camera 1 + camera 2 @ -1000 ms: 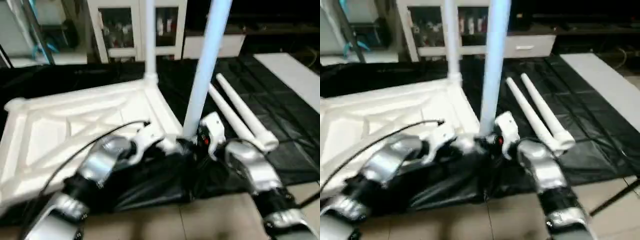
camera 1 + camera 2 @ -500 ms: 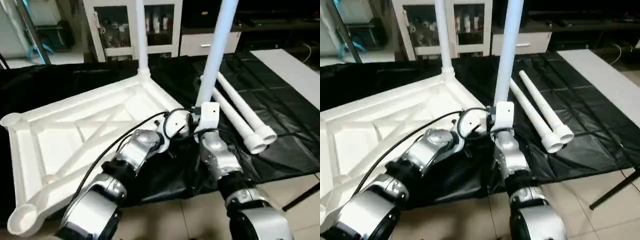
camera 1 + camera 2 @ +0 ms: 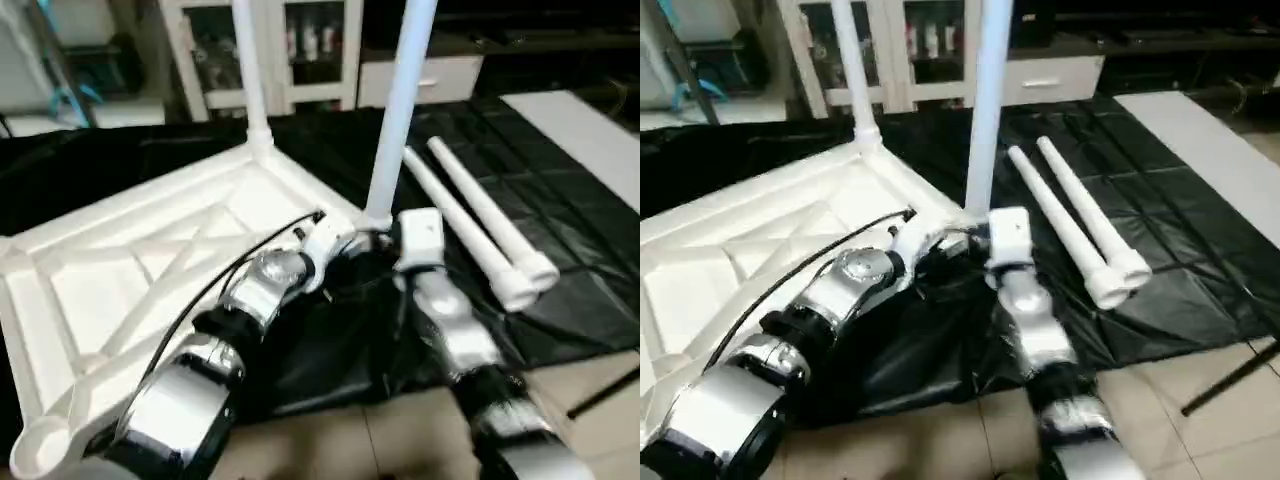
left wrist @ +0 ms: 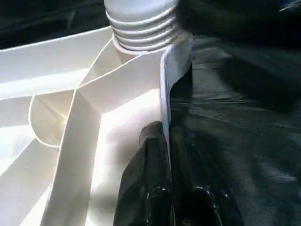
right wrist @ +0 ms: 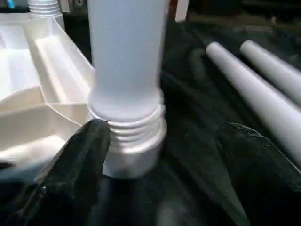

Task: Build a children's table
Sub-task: Rotate leg to tighten

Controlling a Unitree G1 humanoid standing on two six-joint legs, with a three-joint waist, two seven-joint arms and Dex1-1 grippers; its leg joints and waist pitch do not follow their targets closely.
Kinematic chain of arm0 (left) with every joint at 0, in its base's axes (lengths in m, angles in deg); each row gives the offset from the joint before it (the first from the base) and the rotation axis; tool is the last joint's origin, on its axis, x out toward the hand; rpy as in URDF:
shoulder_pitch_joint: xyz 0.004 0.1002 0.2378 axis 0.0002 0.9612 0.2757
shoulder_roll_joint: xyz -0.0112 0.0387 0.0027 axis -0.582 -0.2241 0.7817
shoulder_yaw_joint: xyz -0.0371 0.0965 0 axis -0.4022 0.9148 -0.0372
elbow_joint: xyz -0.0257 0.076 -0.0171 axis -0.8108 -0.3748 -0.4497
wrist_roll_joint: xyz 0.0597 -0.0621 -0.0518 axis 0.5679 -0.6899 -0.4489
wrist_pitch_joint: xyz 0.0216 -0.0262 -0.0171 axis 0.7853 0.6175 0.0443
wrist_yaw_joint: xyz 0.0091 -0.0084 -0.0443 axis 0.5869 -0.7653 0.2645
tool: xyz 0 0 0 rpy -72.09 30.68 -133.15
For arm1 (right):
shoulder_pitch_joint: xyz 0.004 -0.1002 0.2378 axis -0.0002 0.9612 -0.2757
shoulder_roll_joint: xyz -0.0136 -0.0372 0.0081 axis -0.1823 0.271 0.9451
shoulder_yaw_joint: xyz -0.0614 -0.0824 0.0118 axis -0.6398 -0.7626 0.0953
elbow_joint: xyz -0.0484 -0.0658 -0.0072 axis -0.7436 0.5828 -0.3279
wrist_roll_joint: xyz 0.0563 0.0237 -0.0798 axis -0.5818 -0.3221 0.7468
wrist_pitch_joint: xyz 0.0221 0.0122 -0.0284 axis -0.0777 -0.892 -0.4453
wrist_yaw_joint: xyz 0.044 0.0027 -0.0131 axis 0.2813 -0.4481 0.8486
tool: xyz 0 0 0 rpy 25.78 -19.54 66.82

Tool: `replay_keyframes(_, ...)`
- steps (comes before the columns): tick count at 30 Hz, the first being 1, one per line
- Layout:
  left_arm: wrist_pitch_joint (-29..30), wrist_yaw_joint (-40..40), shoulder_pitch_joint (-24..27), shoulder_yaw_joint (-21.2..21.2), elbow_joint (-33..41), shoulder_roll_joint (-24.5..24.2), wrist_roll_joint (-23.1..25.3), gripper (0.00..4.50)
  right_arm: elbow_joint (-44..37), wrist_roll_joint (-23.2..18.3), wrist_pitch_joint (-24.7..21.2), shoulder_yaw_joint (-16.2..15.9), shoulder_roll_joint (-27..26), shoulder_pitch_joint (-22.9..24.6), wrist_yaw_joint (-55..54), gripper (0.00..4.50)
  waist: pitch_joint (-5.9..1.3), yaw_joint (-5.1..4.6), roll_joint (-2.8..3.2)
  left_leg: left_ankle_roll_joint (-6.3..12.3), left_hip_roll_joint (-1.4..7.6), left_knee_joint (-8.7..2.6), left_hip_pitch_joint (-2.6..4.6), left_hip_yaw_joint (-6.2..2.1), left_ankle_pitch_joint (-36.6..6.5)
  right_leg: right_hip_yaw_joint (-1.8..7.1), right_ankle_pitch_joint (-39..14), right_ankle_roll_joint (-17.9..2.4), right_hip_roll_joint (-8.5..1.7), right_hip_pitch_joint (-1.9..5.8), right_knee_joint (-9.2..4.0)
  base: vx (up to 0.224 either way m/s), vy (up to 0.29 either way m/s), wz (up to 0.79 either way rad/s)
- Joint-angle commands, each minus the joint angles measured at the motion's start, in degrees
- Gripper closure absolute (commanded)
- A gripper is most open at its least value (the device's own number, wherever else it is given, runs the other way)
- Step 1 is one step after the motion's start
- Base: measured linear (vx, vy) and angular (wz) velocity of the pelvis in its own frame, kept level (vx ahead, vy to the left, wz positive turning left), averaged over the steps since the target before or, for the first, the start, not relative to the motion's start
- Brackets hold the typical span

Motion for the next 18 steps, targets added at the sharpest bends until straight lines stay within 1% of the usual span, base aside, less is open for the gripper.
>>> replay_keyframes(1, -7.90, 3.12, -0.88, -1.53, -2.16, 0.24, -0.31, 4.50, -6.88, 0.04, -2.87, -0.84, 1.14, 3.85, 3.13, 0.62, -3.66, 0.08, -1.21, 5.20, 1.66, -3.96, 0.30, -0.09, -16.51, 1.18, -16.53, -10.31, -1.11, 2.38, -3.21, 0.000, 0.000, 0.00)
replay_keyframes(2, -9.51, 4.26, -1.56, -2.06, -3.22, 0.62, -0.51, 4.50, -9.05, -0.02, -3.35, -1.25, 1.79, 5.66, 4.17, 0.62, -3.64, 0.36, -0.66, 5.27, 1.68, -3.89, 0.56, -0.04, -16.49, 1.20, -16.56, -9.59, -1.04, 2.32, -3.53, 0.000, 0.000, 0.00)
replay_keyframes(3, -9.78, 4.46, -1.68, -2.16, -3.40, 0.69, -0.55, 4.50, -9.41, -0.03, -3.42, -1.33, 1.90, 5.96, 4.34, 0.62, -3.71, 0.32, -0.91, 5.45, 1.66, -3.82, 0.61, -0.03, -16.30, 1.22, -15.95, -9.70, -0.97, 2.28, -3.42, 0.000, 0.000, 0.00)
replay_keyframes(4, -11.62, 4.22, -2.28, -3.30, -4.48, 1.20, -1.20, 4.50, -10.92, 0.38, -3.74, -1.57, 2.31, 7.18, 4.32, 0.62, -3.86, 0.29, -0.46, 5.70, 1.66, -3.82, 0.42, -0.11, -15.34, 1.20, -14.79, -10.65, -1.17, 2.51, -3.09, 0.000, 0.000, 0.00)
replay_keyframes(5, -11.62, 4.22, -2.28, -3.30, -4.48, 1.20, -1.20, 4.21, -10.92, 0.38, -3.74, -1.57, 2.31, 7.18, 4.32, 0.57, -3.88, 0.17, -0.82, 5.96, 1.62, -3.77, 0.05, -0.09, -14.39, 1.13, -14.77, -10.65, -1.25, 2.77, -3.12, 0.000, 0.000, 0.00)
replay_keyframes(6, -10.35, 2.76, -2.66, -4.26, -5.03, 1.46, -2.20, 3.92, -11.80, 0.28, -4.20, -1.33, 2.29, 7.75, 4.15, 0.54, -3.91, 0.24, -0.07, 5.97, 1.62, -3.77, 0.22, -0.16, -14.27, 1.10, -14.84, -10.97, -1.29, 2.68, -3.05, 0.000, 0.000, 0.00)
replay_keyframes(7, -10.37, 3.58, -3.41, -6.14, -5.00, 1.85, -3.70, 3.92, -13.07, -0.06, -4.95, -0.51, 2.13, 8.39, 3.17, 0.54, -3.89, 0.20, -0.21, 6.29, 1.52, -3.61, 0.14, -0.07, -14.12, 1.03, -14.99, -11.56, -1.30, 2.66, -3.17, 0.000, 0.000, 0.00)
replay_keyframes(8, -10.37, 3.62, -3.44, -6.21, -4.99, 1.87, -3.75, 3.88, -13.11, -0.08, -4.97, -0.48, 2.12, 8.40, 3.15, 0.54, -4.41, 0.46, 0.12, 6.77, 1.69, -3.31, 0.35, -0.10, -11.87, 1.05, -11.86, -12.42, -1.25, 2.55, -2.83, 0.000, 0.000, 0.00)
replay_keyframes(9, -10.75, 4.38, -3.82, -6.82, -4.84, 1.96, -4.15, 3.73, -14.12, -0.35, -5.48, -0.28, 2.14, 8.73, 3.05, 0.54, -4.48, 0.49, 0.22, 7.27, 1.82, -3.18, 0.39, -0.11, -10.51, 1.03, -9.45, -13.06, -1.14, 2.39, -2.54, 0.000, 0.000, 0.00)
replay_keyframes(10, -10.92, 4.40, -3.89, -6.93, -4.78, 1.94, -4.24, 3.64, -14.68, -0.56, -5.80, -0.22, 2.13, 8.89, 3.26, 0.54, -4.41, 0.35, 0.20, 8.30, 1.87, -3.06, -0.13, -0.18, -8.31, 0.91, -6.15, -13.83, -1.02, 2.63, -2.05, 0.000, 0.000, 0.00)
replay_keyframes(11, -11.58, 4.21, -4.18, -7.35, -4.61, 1.86, -4.59, 3.64, -17.25, -1.49, -7.30, -0.04, 2.09, 9.63, 4.31, 0.54, -4.39, 0.41, 0.17, 8.90, 1.85, -2.99, -0.18, -0.16, -7.61, 0.84, -5.04, -14.10, -1.05, 2.71, -1.89, 0.000, 0.000, 0.00)
replay_keyframes(12, -12.18, 4.07, -4.18, -7.29, -4.16, 1.41, -4.36, 3.45, -19.27, -1.99, -8.29, -0.51, 2.43, 10.18, 6.00, 0.54, -4.34, 0.42, 0.16, 9.22, 1.85, -2.98, -0.21, -0.17, -7.52, 0.85, -4.86, -14.00, -1.07, 2.79, -1.90, 0.000, 0.000, 0.00)
replay_keyframes(13, -12.56, 3.90, -4.09, -7.25, -3.76, 1.06, -4.17, 3.36, -20.46, -2.28, -8.82, -0.94, 2.72, 10.48, 7.22, 0.54, -4.37, 0.42, 0.28, 9.94, 1.92, -2.84, -0.14, -0.23, -7.34, 0.82, -4.21, -13.97, -1.07, 2.82, -1.79, 0.000, 0.000, 0.00)
replay_keyframes(14, -12.55, 1.99, -3.28, -7.34, -2.01, 0.45, -4.43, 3.30, -21.70, -2.74, -9.10, -1.63, 3.26, 10.79, 9.11, 0.54, -4.32, 0.45, 0.31, 10.09, 1.99, -2.92, -0.13, -0.24, -7.64, 0.80, -4.43, -14.14, -1.16, 2.89, -1.79, 0.000, 0.000, 0.00)
replay_keyframes(15, -12.55, 1.99, -3.28, -7.34, -2.01, 0.45, -4.43, 3.23, -21.70, -2.74, -9.10, -1.63, 3.26, 10.79, 9.11, 0.54, -4.26, 0.47, 0.30, 10.02, 2.06, -2.95, -0.22, -0.26, -7.67, 0.80, -4.71, -14.14, -1.22, 2.92, -1.76, 0.000, 0.000, 0.00)
replay_keyframes(16, -11.90, -1.73, -1.60, -7.63, 1.55, -0.50, -5.58, 3.23, -23.13, -3.24, -9.38, -2.45, 4.00, 11.15, 11.32, 0.54, -4.26, 0.44, 0.28, 9.75, 2.05, -2.92, -0.10, -0.18, -8.05, 0.81, -5.36, -14.23, -1.23, 2.87, -1.83, 0.000, 0.000, 0.00)
replay_keyframes(17, -10.37, -6.60, 1.10, -8.04, 7.16, -1.78, -7.72, 3.23, -24.51, -3.77, -9.83, -2.93, 4.63, 11.57, 12.95, 0.54, -4.18, 0.54, -0.11, 9.57, 2.15, -3.02, -0.20, -0.17, -8.31, 0.85, -6.10, -14.56, -1.36, 2.98, -1.78, 0.000, 0.000, 0.00)
replay_keyframes(18, -8.79, -10.09, 3.46, -8.02, 12.31, -3.22, -9.33, 3.23, -25.19, -4.24, -10.12, -3.03, 4.98, 11.71, 13.85, 0.54, -4.07, 0.73, -0.05, 9.53, 2.28, -3.12, -0.28, -0.19, -8.21, 0.90, -6.40, -14.94, -1.56, 3.14, -1.71, 0.000, 0.000, 0.00)
